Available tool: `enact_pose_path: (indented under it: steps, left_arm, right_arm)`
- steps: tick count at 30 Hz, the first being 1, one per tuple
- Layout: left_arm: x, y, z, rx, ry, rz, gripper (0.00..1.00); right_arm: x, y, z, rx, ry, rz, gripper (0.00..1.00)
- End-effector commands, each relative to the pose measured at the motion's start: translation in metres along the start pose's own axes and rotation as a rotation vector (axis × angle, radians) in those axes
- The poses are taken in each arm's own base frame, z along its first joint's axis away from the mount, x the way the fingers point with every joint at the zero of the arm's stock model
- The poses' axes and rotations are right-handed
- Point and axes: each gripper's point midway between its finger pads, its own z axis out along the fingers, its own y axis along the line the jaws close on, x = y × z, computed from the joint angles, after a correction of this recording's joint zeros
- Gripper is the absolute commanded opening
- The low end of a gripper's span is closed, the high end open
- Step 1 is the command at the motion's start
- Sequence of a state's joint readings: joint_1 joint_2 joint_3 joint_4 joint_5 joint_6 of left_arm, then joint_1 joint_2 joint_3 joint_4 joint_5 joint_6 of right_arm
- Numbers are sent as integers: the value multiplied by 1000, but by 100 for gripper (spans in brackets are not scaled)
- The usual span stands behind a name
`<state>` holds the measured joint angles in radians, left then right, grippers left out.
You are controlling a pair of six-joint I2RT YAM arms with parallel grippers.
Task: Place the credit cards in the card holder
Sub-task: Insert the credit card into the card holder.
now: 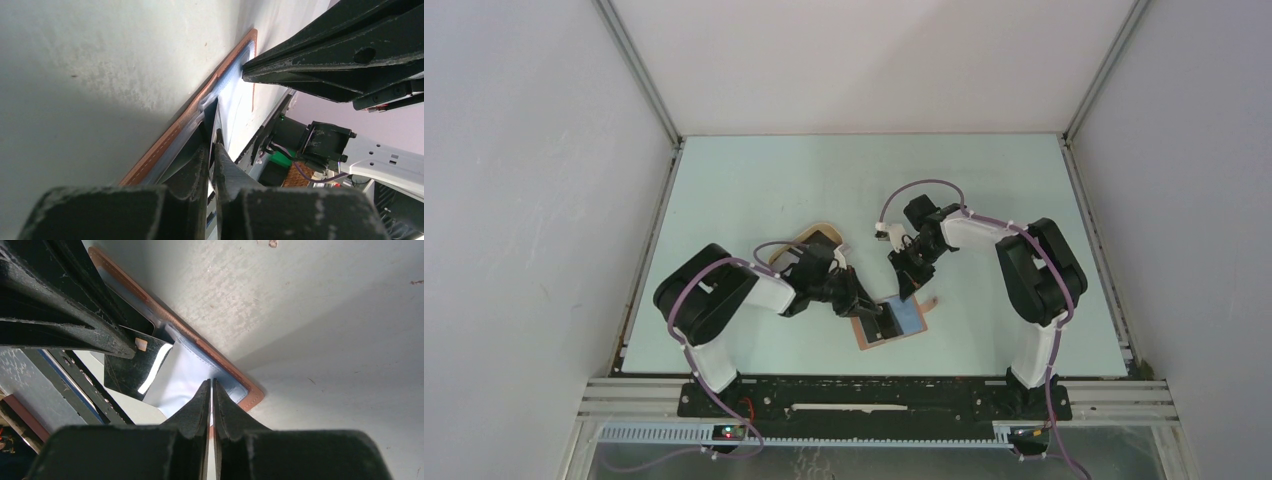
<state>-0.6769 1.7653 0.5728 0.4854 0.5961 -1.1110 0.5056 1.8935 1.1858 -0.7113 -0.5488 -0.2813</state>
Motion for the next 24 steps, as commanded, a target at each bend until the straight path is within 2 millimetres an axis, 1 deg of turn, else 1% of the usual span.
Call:
enact_pose_path:
  steps: [1, 4, 7, 9, 12, 13, 14, 16, 17, 19, 21, 23, 24]
  left_arm:
    - [6, 19, 5, -82, 13, -79, 12]
    - [5, 21, 6, -88, 5, -76, 12]
    - [3, 21, 6, -90, -6, -68, 12]
    - [3, 22, 6, -88, -15, -59, 13]
    - [3, 23, 7, -87, -21, -48, 13]
    - [3, 23, 7, -87, -23, -44, 13]
    - [3, 23, 7, -88, -20, -40, 14]
    - [3, 25, 7, -95, -17, -32, 14]
    - [3, 25, 7, -99, -16, -27, 15]
    - [4, 25, 7, -101, -12, -21, 15]
    - [4, 26, 7, -101, -11, -19, 15]
    - [3, 25, 7, -100, -12, -18, 15]
    - [4, 26, 7, -101, -11, -17, 15]
  right_arm:
    - [-14, -5, -13, 52, -58, -64, 13]
    - [-20, 5, -24, 25, -104, -108, 19]
    - [-26, 17, -41, 15, -161, -177, 24]
    - [-28, 28, -54, -4, -207, -243, 26]
    - [-26, 58, -74, -72, -284, -397, 26]
    - [-23, 72, -78, -109, -308, -477, 26]
    - [-18, 87, -82, -138, -334, -600, 26]
    - [-3, 111, -78, -152, -377, -816, 26]
    - [-2, 120, -76, -137, -414, -939, 26]
    - [3, 130, -67, -102, -457, -1133, 24]
    - [15, 134, -53, -97, -418, -1310, 19]
    - [16, 138, -37, -83, -369, -1358, 11]
    - [14, 139, -29, -67, -348, -1376, 6]
